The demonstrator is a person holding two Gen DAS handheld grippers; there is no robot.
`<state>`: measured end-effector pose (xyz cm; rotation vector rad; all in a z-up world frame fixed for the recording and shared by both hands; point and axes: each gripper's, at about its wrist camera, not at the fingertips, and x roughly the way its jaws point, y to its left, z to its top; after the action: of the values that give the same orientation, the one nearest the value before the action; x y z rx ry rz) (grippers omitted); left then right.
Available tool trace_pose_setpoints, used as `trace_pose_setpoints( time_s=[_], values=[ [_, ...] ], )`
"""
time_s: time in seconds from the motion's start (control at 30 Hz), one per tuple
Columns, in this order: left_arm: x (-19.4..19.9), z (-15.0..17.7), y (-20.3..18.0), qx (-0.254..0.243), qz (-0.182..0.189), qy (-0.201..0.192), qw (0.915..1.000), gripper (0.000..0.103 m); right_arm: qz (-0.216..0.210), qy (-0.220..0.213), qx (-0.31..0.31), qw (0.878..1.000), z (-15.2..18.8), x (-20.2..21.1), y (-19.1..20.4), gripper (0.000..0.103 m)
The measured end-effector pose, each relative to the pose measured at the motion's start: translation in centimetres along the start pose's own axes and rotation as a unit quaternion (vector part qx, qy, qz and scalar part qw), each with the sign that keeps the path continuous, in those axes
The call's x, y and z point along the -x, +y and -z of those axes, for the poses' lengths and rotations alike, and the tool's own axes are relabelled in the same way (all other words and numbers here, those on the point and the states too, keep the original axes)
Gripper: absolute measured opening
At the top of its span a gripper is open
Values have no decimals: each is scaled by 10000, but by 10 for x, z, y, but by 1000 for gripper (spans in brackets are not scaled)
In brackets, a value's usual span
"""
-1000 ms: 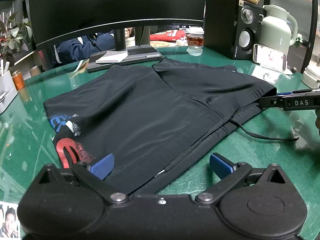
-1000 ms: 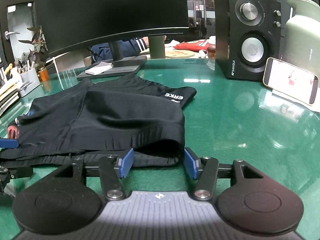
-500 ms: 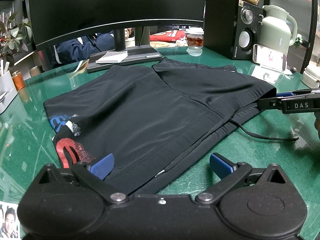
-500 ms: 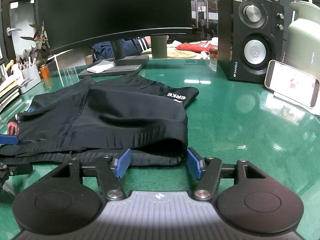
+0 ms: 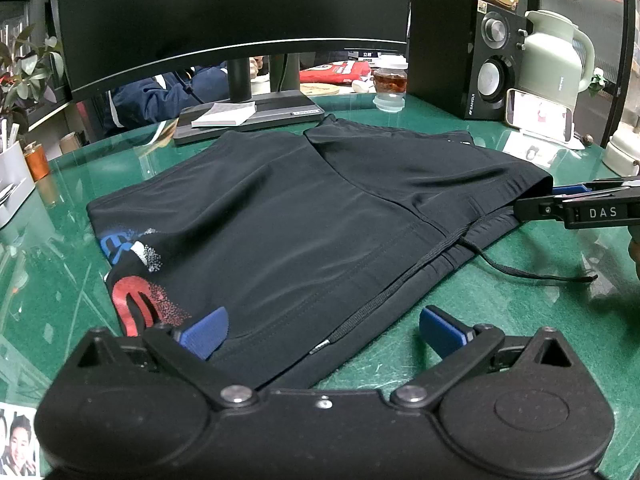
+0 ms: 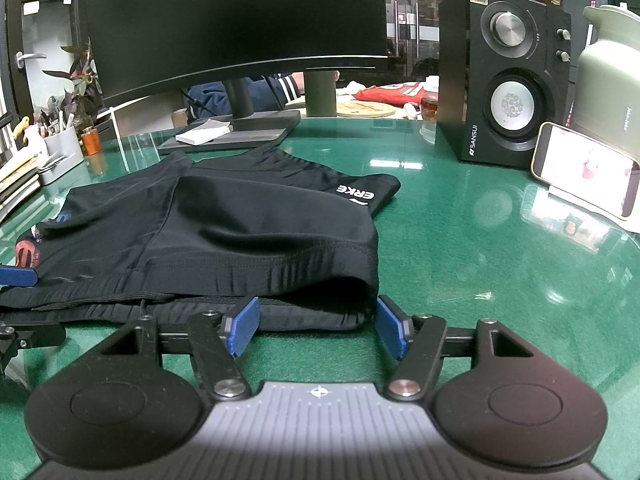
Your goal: Fold clothes
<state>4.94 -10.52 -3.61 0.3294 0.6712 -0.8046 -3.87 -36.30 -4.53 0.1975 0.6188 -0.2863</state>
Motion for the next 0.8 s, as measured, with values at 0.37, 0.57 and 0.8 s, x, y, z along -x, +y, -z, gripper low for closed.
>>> trace_pose_setpoints(
  time_s=[0.37, 0.57, 0.8],
  values=[
    [2, -1, 3, 14, -24, 90, 10000, 101, -558, 18, -302, 9980, 3, 20, -10, 37],
    [5, -1, 6, -1, -43, 165, 9999, 101, -1252, 245, -813, 9885, 15, 37, -31, 21],
    [17, 2, 1, -298, -100, 303, 9990, 101, -1703, 357, -573, 9831, 36, 61, -32, 19]
  ],
)
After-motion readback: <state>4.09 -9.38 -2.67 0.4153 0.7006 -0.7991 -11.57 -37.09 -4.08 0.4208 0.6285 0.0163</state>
